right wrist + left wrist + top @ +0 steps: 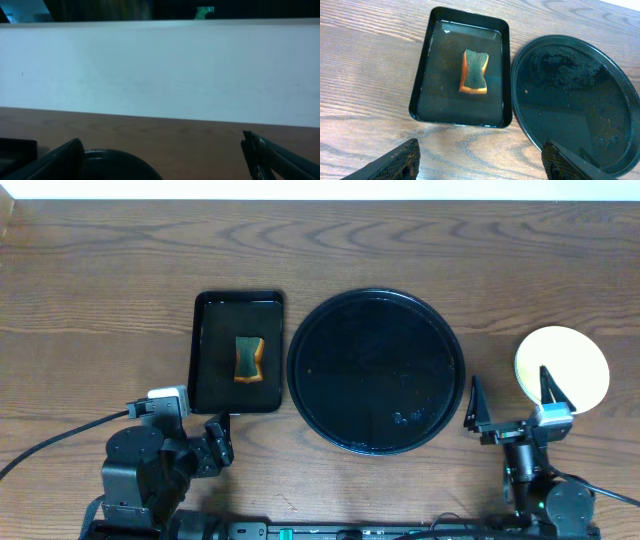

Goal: Clean dirty plates on tray and stack at the side

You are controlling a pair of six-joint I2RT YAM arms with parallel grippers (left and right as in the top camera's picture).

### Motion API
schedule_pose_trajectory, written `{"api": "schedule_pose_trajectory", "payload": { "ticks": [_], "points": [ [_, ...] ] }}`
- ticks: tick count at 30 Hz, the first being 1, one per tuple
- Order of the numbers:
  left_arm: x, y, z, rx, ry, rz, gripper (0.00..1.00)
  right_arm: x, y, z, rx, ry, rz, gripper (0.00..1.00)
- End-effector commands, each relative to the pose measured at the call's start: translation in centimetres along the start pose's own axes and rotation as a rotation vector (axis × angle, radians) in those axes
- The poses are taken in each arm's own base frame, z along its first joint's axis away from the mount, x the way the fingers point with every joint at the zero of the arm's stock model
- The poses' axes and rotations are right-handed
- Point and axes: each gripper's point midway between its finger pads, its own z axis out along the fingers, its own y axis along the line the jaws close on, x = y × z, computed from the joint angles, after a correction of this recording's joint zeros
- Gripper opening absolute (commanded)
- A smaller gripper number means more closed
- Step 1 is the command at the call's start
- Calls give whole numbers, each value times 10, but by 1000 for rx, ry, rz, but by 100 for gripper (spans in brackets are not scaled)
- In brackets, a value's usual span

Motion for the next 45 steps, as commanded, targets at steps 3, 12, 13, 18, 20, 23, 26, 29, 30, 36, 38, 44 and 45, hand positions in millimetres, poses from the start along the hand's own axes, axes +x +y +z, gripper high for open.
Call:
{"api": "schedule_pose_trajectory", "payload": {
  "ticks": [3,12,13,18,20,23,26,29,30,36,38,44,45],
  "points": [
    [0,4,1,-19,-3,7,79,41,1,0,-4,73,-2,99],
    [0,4,1,-19,-3,7,79,79,-5,-5,29,231,-21,99],
    [0,4,1,-19,-3,7,79,79,-4,-5,29,230,-20,99],
    [0,4,1,-19,-3,7,79,79,-5,-5,29,231,-20,99],
    [0,4,1,-19,-3,7,79,79,-5,-5,29,231,-20,99],
    [0,4,1,-19,-3,7,79,79,-5,-5,29,231,-20,99],
    [0,4,1,-19,-3,7,79,79,-5,-5,29,231,-20,99],
    [0,4,1,-19,-3,7,79,79,-5,-5,29,230,-20,99],
    [0,4,1,-19,-3,7,79,79,-5,-5,29,231,-20,99],
    [0,4,1,-19,-3,7,79,79,-5,-5,29,231,-20,99],
    [0,4,1,-19,-3,7,79,79,-5,-5,29,230,-20,99],
    [0,4,1,-19,-2,7,79,79,-5,-5,29,230,-20,99],
    [0,4,1,-19,-3,7,79,79,-5,-5,29,231,-20,99]
  ]
}}
